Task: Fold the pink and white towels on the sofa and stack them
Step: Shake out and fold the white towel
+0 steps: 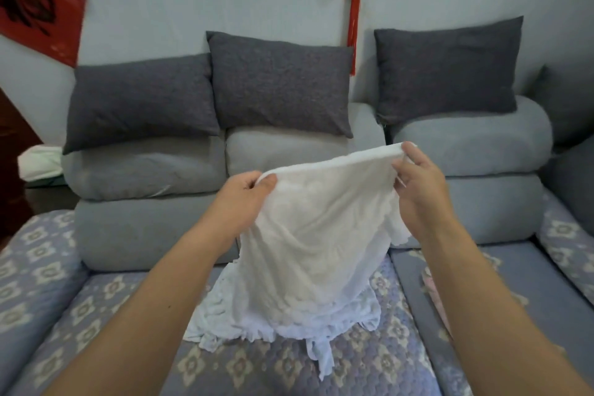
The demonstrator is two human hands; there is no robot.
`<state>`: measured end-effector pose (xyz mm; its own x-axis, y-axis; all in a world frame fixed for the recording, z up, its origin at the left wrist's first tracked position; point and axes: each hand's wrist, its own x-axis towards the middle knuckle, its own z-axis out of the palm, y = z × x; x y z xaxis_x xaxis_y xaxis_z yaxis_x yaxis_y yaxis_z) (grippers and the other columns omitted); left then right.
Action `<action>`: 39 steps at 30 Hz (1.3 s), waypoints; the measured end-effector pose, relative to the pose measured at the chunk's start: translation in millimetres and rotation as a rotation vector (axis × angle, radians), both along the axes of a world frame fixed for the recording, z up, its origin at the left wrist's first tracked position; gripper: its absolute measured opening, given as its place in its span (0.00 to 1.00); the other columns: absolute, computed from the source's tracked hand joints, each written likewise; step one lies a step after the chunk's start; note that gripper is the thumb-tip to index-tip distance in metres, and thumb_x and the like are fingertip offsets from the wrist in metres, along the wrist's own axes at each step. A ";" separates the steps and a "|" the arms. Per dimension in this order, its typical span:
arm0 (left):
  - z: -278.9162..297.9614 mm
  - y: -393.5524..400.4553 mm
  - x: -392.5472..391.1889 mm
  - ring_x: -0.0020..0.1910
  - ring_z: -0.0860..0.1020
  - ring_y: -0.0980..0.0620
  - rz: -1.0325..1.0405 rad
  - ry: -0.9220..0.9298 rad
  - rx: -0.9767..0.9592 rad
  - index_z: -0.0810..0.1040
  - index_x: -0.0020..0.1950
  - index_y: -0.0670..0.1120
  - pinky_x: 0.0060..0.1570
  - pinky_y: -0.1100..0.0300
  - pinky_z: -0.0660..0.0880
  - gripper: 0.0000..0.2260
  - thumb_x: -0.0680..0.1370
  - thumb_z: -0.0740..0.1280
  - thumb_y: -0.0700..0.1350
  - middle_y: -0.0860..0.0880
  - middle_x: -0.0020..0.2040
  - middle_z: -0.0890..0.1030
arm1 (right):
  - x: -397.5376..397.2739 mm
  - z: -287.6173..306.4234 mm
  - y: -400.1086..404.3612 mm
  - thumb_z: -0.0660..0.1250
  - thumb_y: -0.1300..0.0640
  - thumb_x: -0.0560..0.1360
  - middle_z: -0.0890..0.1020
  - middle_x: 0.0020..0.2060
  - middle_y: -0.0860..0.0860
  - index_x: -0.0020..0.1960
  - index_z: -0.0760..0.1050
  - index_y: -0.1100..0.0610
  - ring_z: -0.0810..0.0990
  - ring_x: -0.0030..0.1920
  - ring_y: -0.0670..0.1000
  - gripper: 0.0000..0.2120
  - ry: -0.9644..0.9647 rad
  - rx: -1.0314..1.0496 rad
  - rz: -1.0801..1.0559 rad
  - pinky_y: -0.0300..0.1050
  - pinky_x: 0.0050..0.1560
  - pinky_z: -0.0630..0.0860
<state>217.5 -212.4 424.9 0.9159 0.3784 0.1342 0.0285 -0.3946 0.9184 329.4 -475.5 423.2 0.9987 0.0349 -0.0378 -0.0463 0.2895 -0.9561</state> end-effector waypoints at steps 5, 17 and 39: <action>-31.1 2.6 4.6 0.43 0.76 0.47 -0.082 0.518 0.524 0.72 0.37 0.47 0.38 0.57 0.70 0.12 0.81 0.61 0.47 0.48 0.41 0.80 | -11.3 0.0 10.3 0.66 0.69 0.75 0.78 0.64 0.55 0.71 0.73 0.57 0.81 0.54 0.53 0.24 0.105 -0.122 0.088 0.52 0.51 0.78; -71.8 -117.9 -19.0 0.49 0.81 0.51 0.081 -0.045 -0.129 0.75 0.55 0.54 0.45 0.46 0.81 0.08 0.77 0.66 0.52 0.51 0.49 0.80 | -87.9 24.3 82.8 0.54 0.78 0.76 0.76 0.61 0.59 0.70 0.71 0.60 0.79 0.58 0.56 0.26 0.333 0.413 0.207 0.41 0.51 0.78; 102.1 -43.5 -42.8 0.42 0.80 0.52 -0.330 -0.085 -0.189 0.84 0.48 0.48 0.40 0.59 0.75 0.08 0.82 0.66 0.44 0.49 0.44 0.84 | -10.4 -32.5 72.9 0.74 0.46 0.71 0.83 0.59 0.47 0.62 0.79 0.46 0.80 0.62 0.54 0.20 -0.295 -0.762 0.493 0.57 0.61 0.77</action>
<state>174.7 -255.9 527.0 0.9812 0.0903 0.1706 -0.1508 -0.1935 0.9694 319.0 -402.6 390.7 0.8513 0.5240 0.0269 0.2760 -0.4036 -0.8723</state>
